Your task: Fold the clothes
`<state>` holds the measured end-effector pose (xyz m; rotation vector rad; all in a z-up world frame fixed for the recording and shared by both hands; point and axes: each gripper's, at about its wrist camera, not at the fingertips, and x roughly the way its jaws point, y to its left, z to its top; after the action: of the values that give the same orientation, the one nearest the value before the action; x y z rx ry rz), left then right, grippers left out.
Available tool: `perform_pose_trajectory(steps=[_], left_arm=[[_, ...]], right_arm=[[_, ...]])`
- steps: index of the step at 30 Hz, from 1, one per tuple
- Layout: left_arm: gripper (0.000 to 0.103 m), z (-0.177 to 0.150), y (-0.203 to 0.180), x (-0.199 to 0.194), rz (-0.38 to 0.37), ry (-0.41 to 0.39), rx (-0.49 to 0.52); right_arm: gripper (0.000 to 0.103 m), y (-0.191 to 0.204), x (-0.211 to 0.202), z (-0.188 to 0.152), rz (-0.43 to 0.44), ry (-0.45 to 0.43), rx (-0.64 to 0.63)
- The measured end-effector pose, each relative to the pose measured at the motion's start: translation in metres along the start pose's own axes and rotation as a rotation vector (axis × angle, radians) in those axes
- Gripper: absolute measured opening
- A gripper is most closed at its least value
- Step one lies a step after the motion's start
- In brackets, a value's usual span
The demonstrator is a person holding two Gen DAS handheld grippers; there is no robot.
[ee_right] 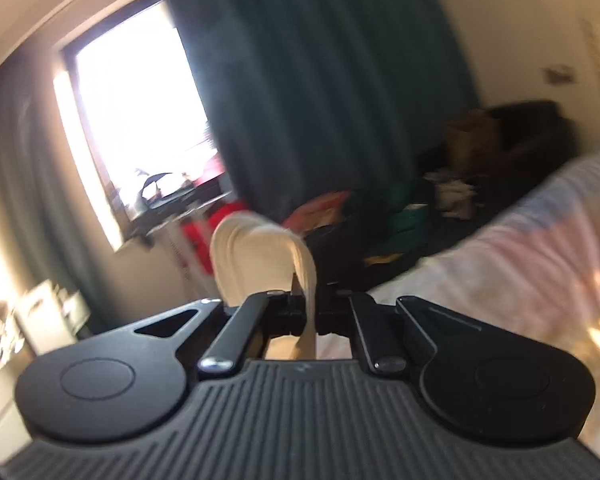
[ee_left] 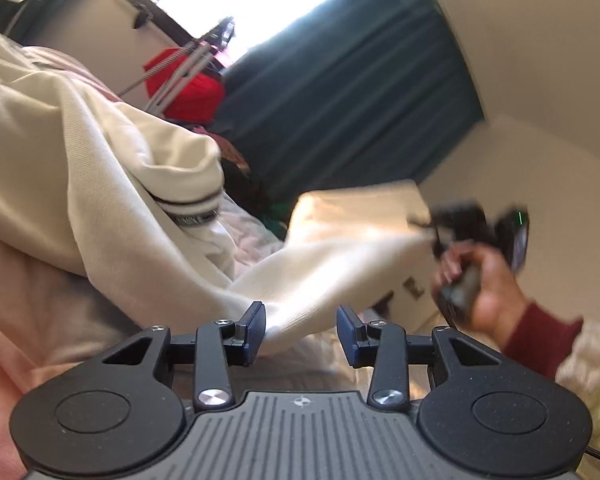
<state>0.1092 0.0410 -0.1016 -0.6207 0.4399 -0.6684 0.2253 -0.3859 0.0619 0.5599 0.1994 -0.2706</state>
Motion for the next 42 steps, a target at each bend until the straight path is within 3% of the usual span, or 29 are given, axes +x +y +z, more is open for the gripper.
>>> perform_pose_trajectory(steps=[1,6,8,13,14,15,17,19,23,25,27,30,34,37,39,42], left_arm=[[0.042,-0.002,-0.003,0.002,0.017,0.014,0.019],[0.042,-0.012,-0.006,0.007,0.099,0.078,0.059],[0.042,-0.014,-0.006,0.006,0.136,0.090,0.061],[0.051,-0.007,-0.002,0.003,0.206,0.091,0.014],[0.052,-0.006,0.000,0.003,0.215,0.090,0.001],[0.054,-0.005,0.003,0.003,0.224,0.089,-0.012],[0.054,-0.003,0.008,0.003,0.243,0.087,-0.038],[0.054,-0.001,0.013,0.003,0.262,0.084,-0.064],[0.054,0.002,0.023,0.004,0.301,0.083,-0.106],[0.054,0.001,0.026,0.005,0.327,0.081,-0.101],[0.054,0.002,0.030,0.001,0.338,0.063,-0.121],[0.055,0.005,0.036,-0.008,0.348,0.031,-0.160],[0.057,0.015,0.057,-0.031,0.402,-0.068,-0.292],[0.060,0.023,0.081,-0.055,0.467,-0.164,-0.429],[0.061,0.029,0.098,-0.071,0.510,-0.229,-0.521],[0.059,0.036,0.129,-0.100,0.547,-0.355,-0.690]], right_arm=[[0.007,-0.034,-0.007,-0.001,-0.037,0.011,0.066],[0.007,-0.169,-0.027,-0.051,-0.170,0.227,0.355],[0.008,-0.190,-0.030,-0.070,-0.155,0.314,0.389],[0.012,-0.213,-0.030,-0.089,-0.060,0.365,0.521],[0.021,-0.213,-0.026,-0.095,-0.050,0.381,0.538],[0.041,-0.217,-0.021,-0.097,-0.042,0.397,0.552],[0.062,-0.225,-0.015,-0.101,-0.007,0.415,0.589],[0.063,-0.229,-0.011,-0.103,0.015,0.401,0.624],[0.062,-0.234,-0.010,-0.100,-0.041,0.327,0.644],[0.053,-0.237,-0.003,-0.101,-0.075,0.327,0.646],[0.016,-0.235,0.008,-0.100,-0.097,0.360,0.625],[0.006,-0.222,0.017,-0.089,-0.073,0.374,0.507],[0.006,-0.211,-0.001,-0.060,0.007,0.163,0.477],[0.006,-0.212,-0.016,-0.046,-0.027,0.020,0.414],[0.006,-0.221,-0.017,-0.050,-0.084,0.017,0.383],[0.006,-0.246,-0.011,-0.065,-0.160,0.108,0.459]])
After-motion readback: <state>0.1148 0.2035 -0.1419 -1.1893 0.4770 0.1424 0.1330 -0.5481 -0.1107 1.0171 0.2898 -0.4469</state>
